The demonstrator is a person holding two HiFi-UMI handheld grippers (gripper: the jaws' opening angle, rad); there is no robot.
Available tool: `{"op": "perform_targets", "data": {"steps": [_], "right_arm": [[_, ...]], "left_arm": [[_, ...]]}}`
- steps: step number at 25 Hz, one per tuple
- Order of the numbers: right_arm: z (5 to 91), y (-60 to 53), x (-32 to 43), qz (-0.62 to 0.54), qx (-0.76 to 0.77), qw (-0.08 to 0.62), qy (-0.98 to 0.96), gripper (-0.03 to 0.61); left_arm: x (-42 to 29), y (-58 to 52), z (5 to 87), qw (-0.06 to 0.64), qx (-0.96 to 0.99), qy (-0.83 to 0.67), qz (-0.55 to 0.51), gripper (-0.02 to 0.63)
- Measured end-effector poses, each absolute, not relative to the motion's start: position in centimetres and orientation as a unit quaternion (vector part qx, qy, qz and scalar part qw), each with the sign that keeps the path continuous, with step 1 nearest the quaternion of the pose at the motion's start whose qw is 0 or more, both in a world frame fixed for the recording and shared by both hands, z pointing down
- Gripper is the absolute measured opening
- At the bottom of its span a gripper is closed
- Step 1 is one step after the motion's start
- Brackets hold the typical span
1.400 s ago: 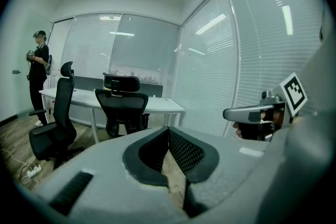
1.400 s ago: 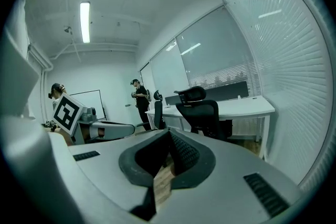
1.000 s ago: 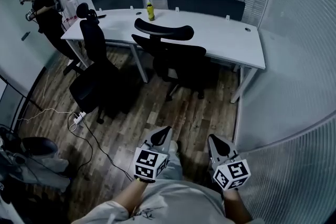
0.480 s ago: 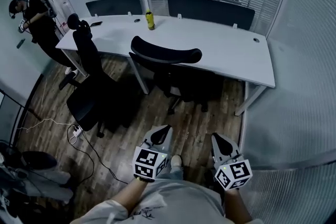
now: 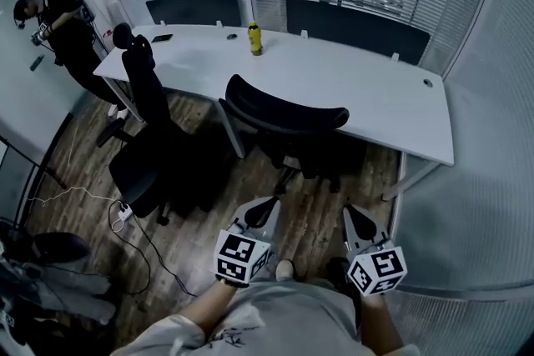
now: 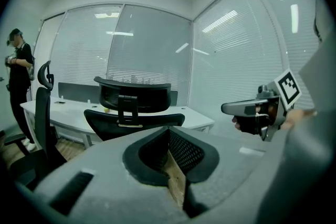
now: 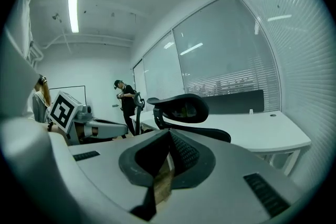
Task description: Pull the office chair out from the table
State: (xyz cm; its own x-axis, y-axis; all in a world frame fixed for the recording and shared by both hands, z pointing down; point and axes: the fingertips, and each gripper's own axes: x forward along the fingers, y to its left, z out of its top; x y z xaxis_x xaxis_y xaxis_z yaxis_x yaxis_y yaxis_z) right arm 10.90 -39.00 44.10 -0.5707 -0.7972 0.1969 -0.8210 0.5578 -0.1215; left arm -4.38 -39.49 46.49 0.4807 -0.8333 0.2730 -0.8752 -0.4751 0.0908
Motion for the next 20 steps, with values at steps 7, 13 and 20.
{"op": "perform_targets", "data": {"steps": [7, 13, 20], "right_arm": [[43.9, -41.6, 11.4, 0.105, 0.480, 0.068, -0.868, 0.008], [43.5, -44.8, 11.1, 0.098, 0.473, 0.078, -0.872, 0.008], [42.8, -49.1, 10.6, 0.084, 0.453, 0.088, -0.883, 0.008]], "left_arm": [[-5.9, -42.2, 46.4, 0.115, 0.846, -0.513, 0.086, 0.011], [-6.6, -44.6, 46.2, 0.112, 0.840, -0.525, 0.082, 0.012], [-7.5, -47.7, 46.1, 0.118, 0.828, -0.542, 0.083, 0.031]]}}
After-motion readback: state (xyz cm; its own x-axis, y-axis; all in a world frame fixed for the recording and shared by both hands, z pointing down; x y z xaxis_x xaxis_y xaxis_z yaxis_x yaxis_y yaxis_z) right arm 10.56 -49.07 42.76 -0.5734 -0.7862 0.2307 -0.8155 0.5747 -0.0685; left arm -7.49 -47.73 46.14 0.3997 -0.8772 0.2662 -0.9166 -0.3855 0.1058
